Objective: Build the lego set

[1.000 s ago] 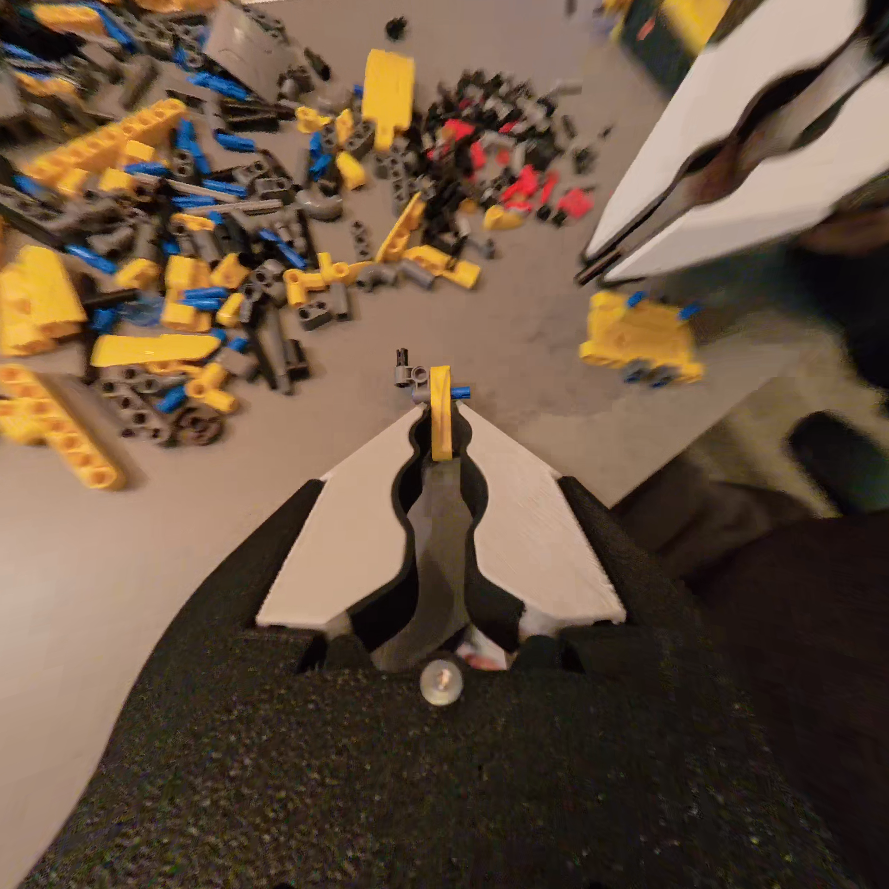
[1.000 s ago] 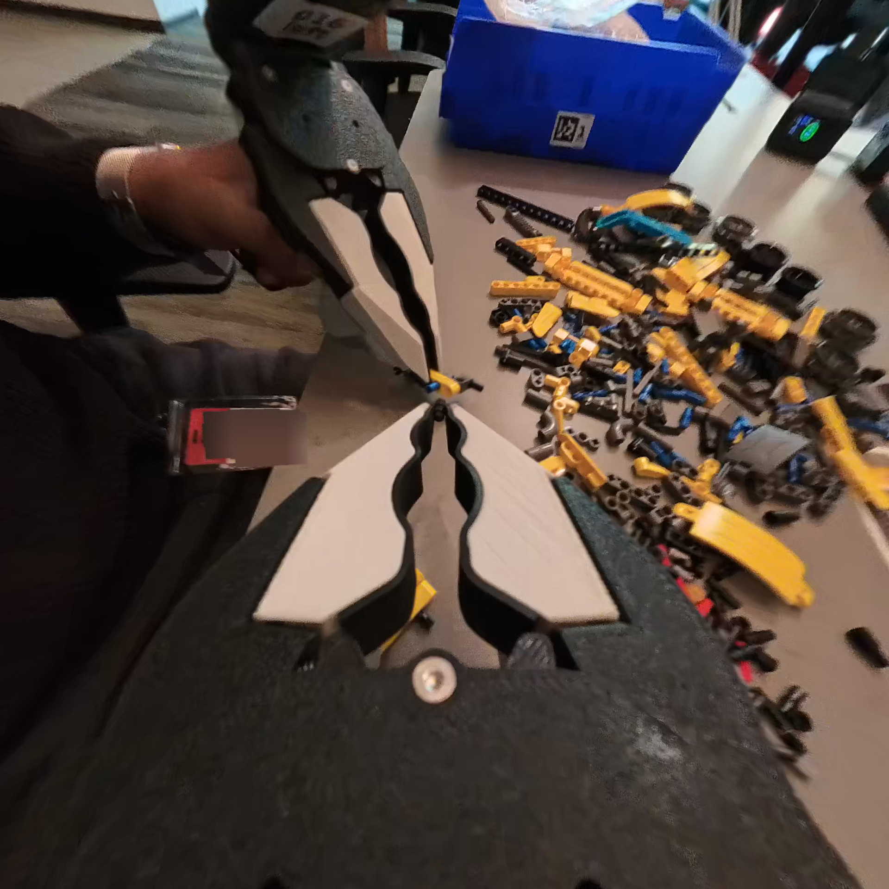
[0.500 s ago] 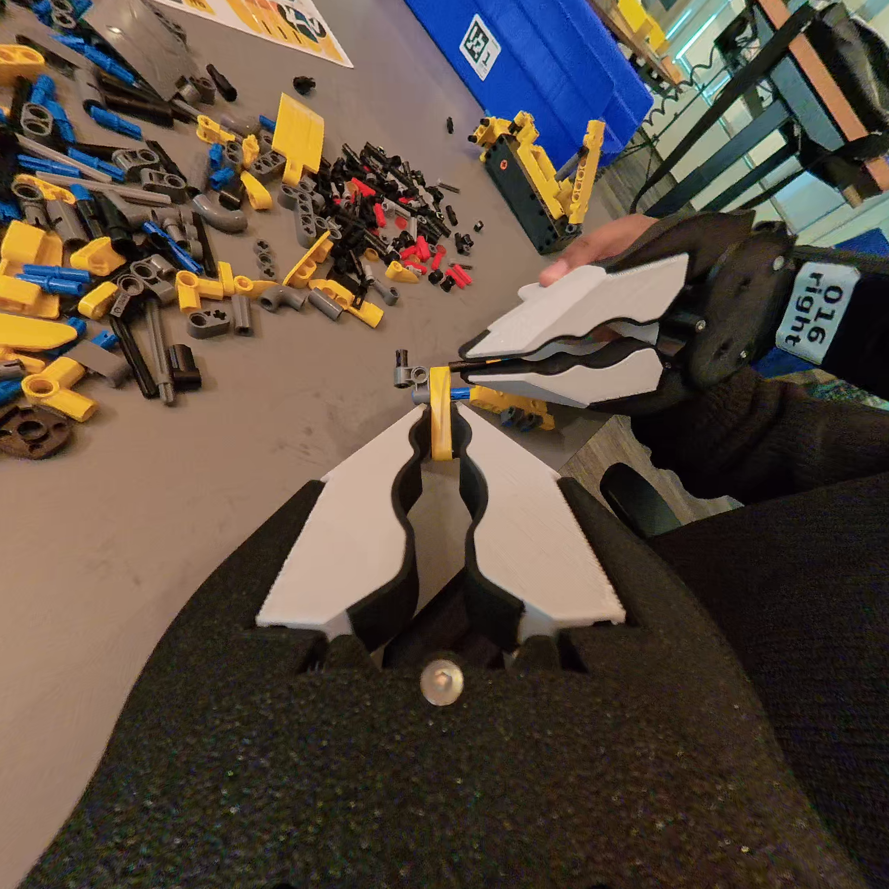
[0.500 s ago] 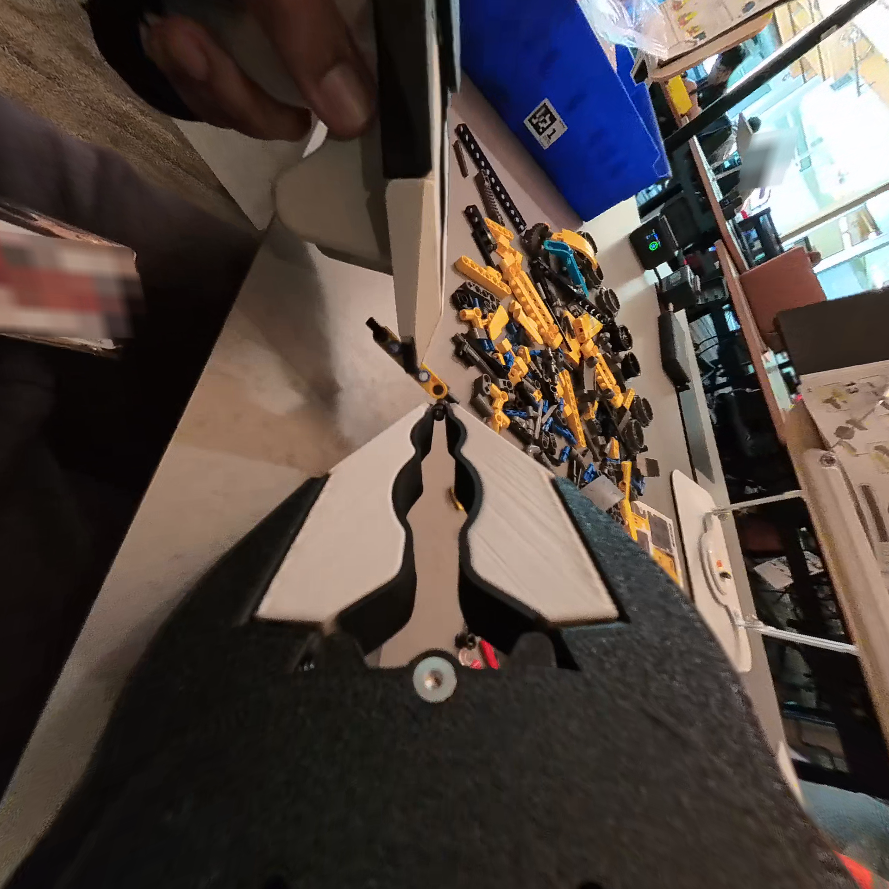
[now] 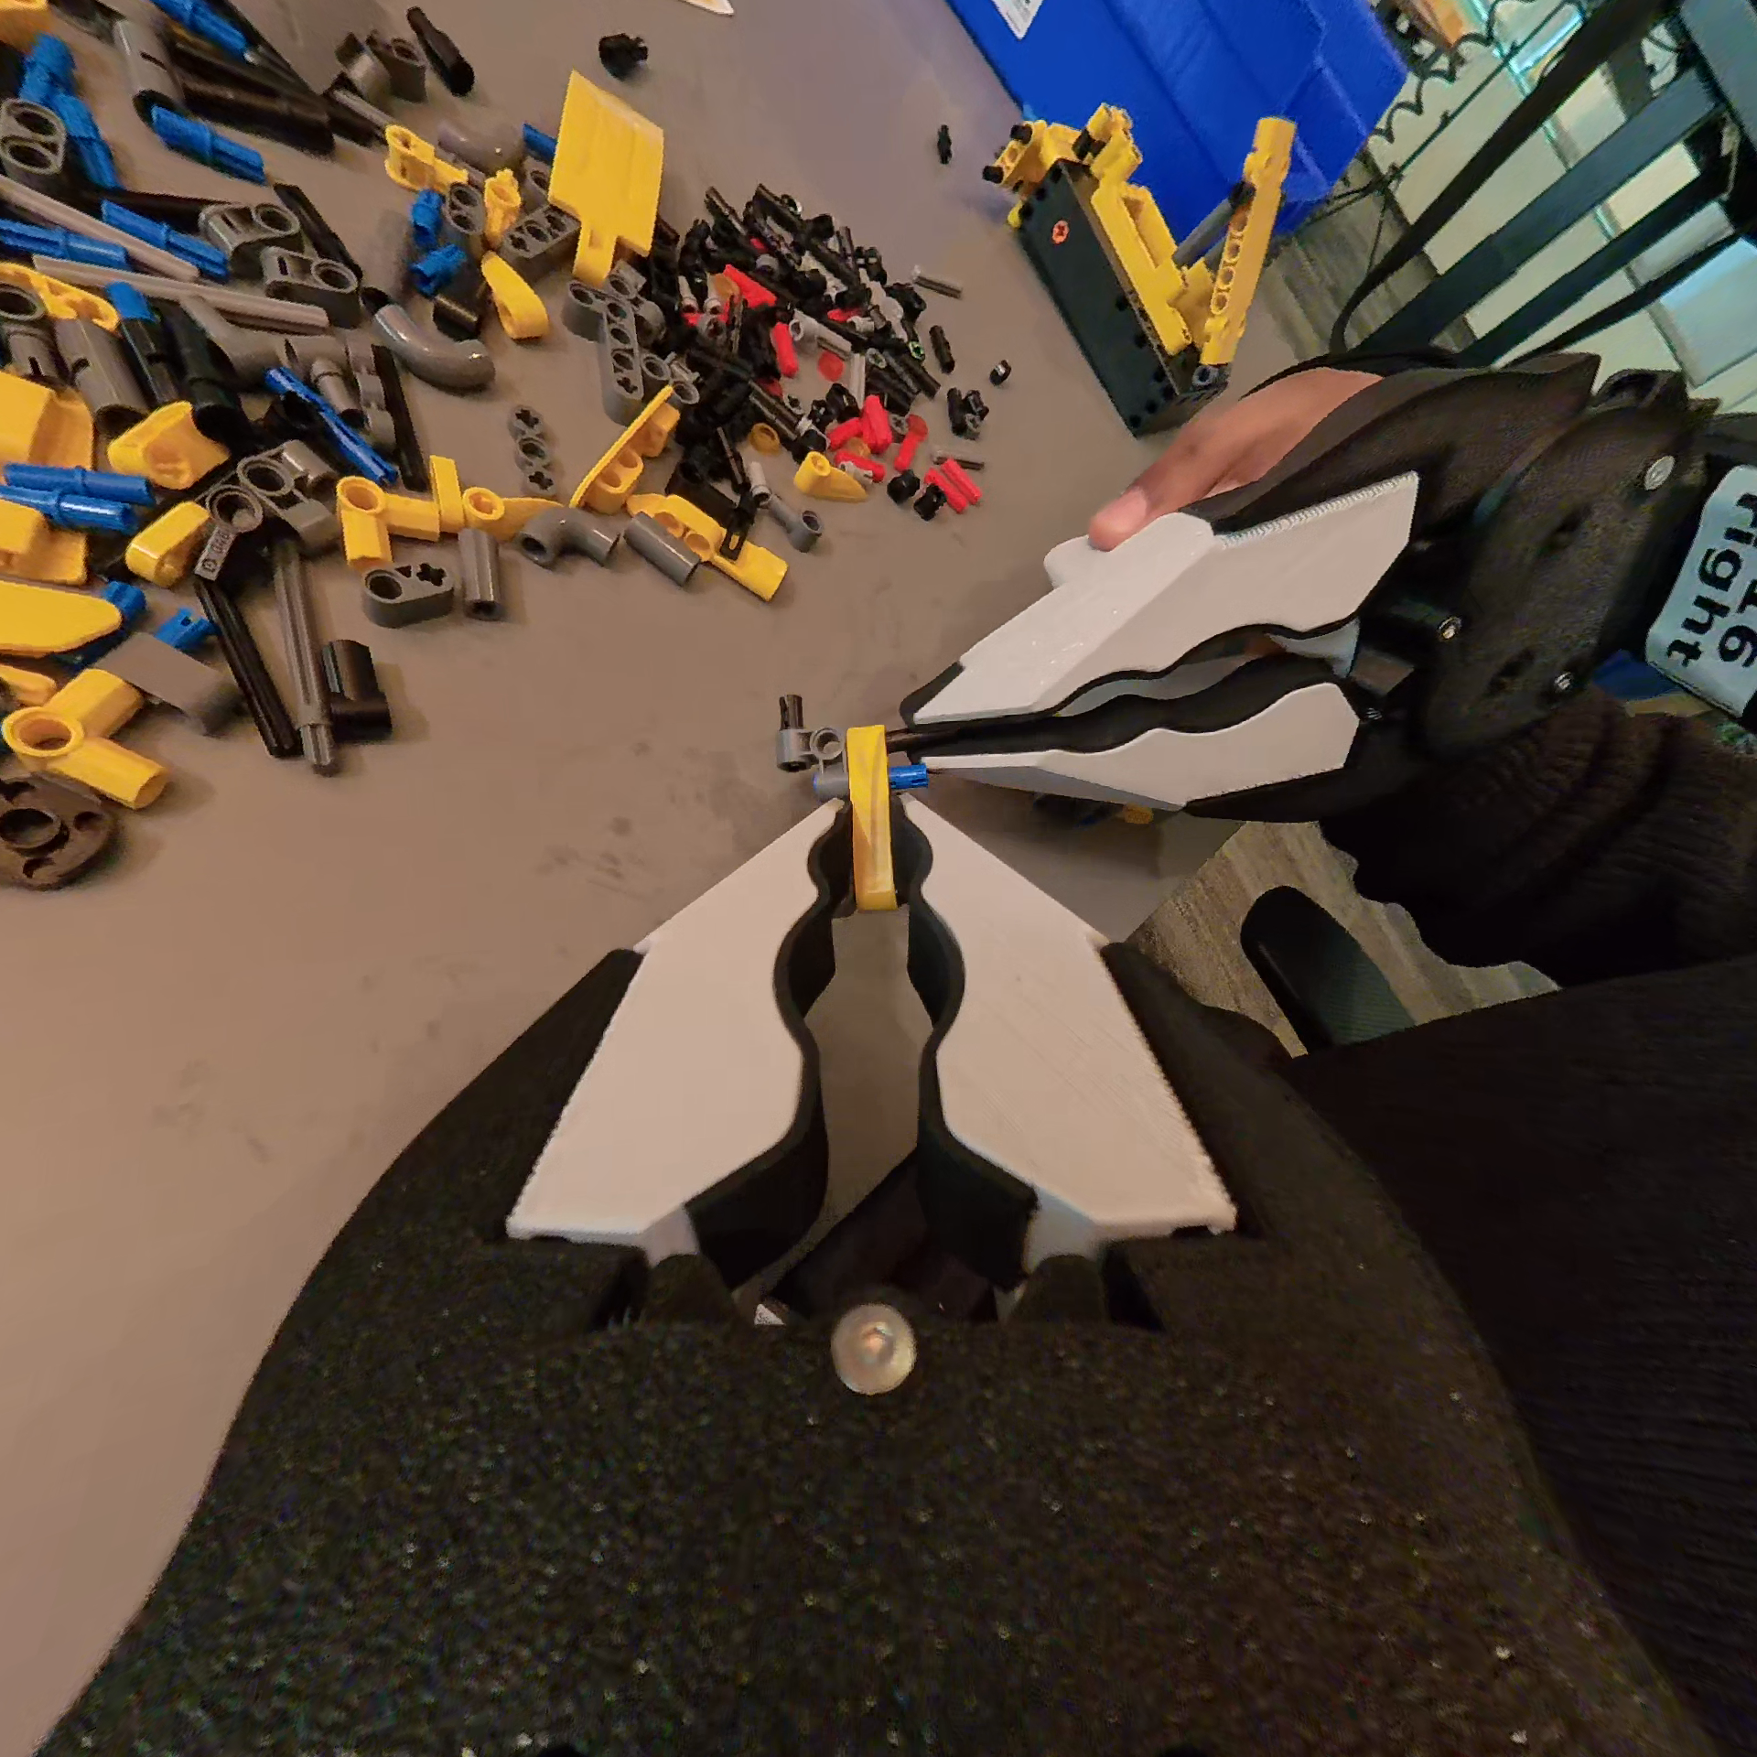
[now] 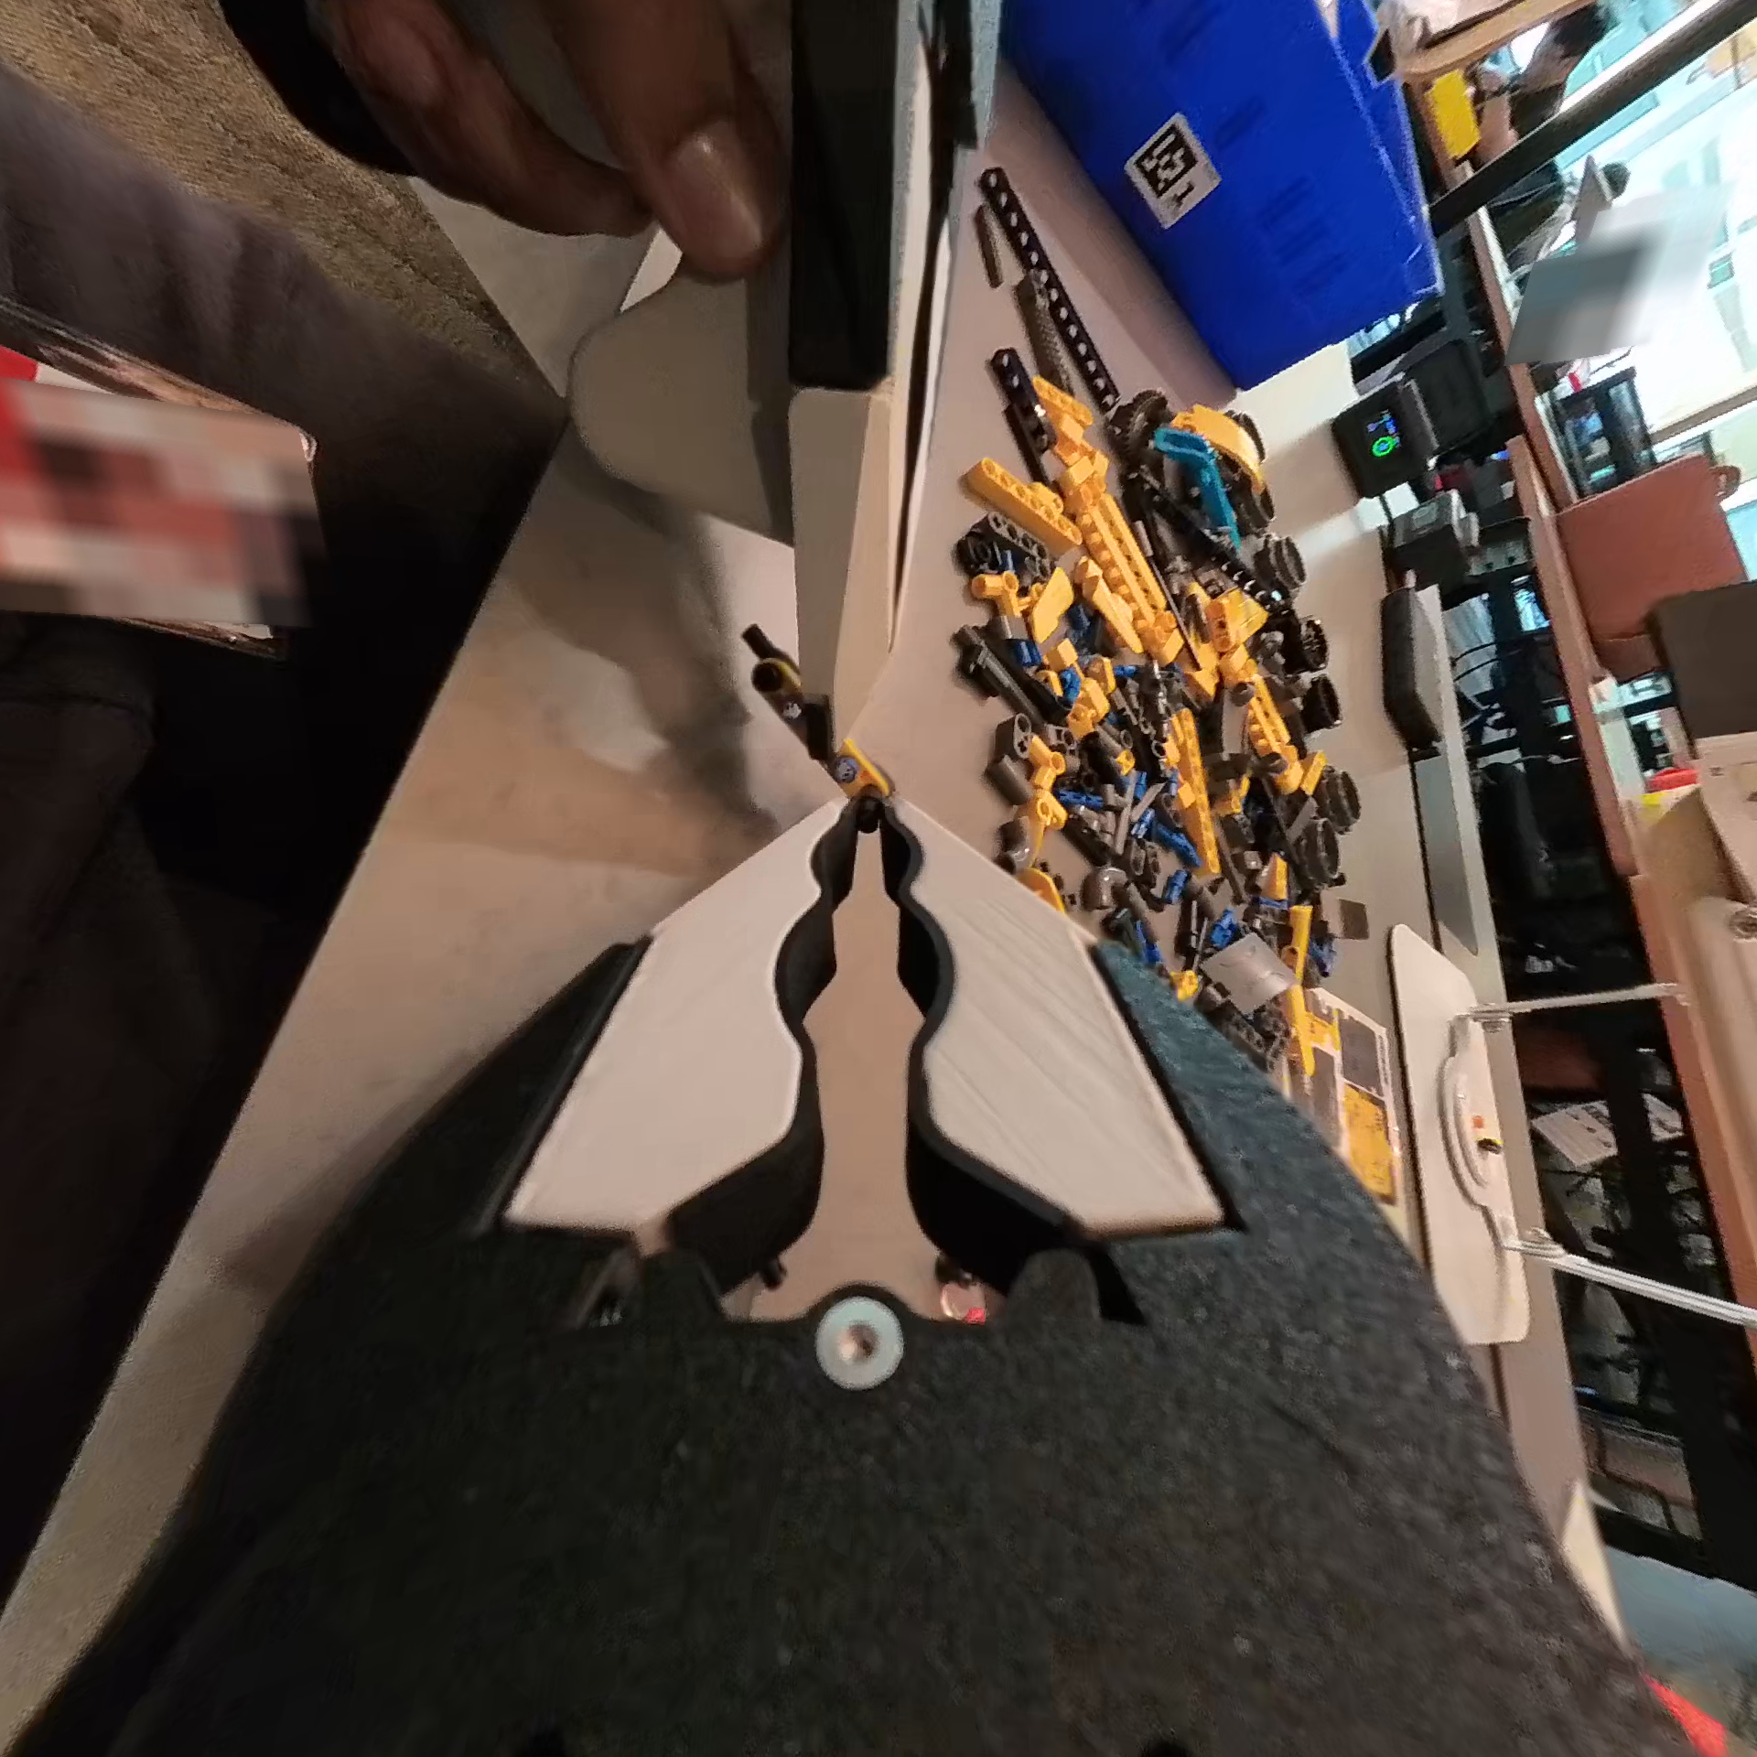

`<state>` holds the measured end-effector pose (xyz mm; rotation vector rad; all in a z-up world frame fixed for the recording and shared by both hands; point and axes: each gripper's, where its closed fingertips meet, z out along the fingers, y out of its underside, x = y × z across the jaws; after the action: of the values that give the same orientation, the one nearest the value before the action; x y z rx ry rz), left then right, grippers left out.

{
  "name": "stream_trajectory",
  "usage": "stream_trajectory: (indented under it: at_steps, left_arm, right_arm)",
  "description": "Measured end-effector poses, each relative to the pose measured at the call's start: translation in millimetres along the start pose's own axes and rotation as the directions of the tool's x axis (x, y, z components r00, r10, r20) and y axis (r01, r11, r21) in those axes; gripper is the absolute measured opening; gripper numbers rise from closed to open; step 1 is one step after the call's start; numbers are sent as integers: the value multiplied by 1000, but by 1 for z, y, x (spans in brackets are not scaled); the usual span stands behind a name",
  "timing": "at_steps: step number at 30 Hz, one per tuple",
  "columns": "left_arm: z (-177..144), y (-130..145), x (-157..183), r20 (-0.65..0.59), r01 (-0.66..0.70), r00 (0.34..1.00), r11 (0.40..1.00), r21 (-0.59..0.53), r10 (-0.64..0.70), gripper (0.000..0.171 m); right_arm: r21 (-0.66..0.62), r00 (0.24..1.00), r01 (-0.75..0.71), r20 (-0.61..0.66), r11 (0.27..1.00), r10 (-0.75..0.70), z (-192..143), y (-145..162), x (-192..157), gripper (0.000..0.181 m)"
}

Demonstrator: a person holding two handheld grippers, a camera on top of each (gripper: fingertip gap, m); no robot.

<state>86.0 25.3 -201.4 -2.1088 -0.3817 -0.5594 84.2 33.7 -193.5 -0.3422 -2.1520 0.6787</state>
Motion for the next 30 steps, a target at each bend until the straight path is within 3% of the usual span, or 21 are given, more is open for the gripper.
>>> stream_trajectory:
  at_steps: [15,24,30]
  left_arm:
    - [9,4,-6,10,7,1000,1000,1,-7,6]
    - [14,6,-10,131,-108,985,993,-41,113,6]
    - [15,5,-11,148,-135,979,990,-48,141,6]
  right_arm:
    - [-66,972,-202,106,977,209,8,15,-5,4]
    - [-139,909,-370,148,918,389,13,21,-7,4]
    - [-158,862,-452,176,878,475,14,24,-7,4]
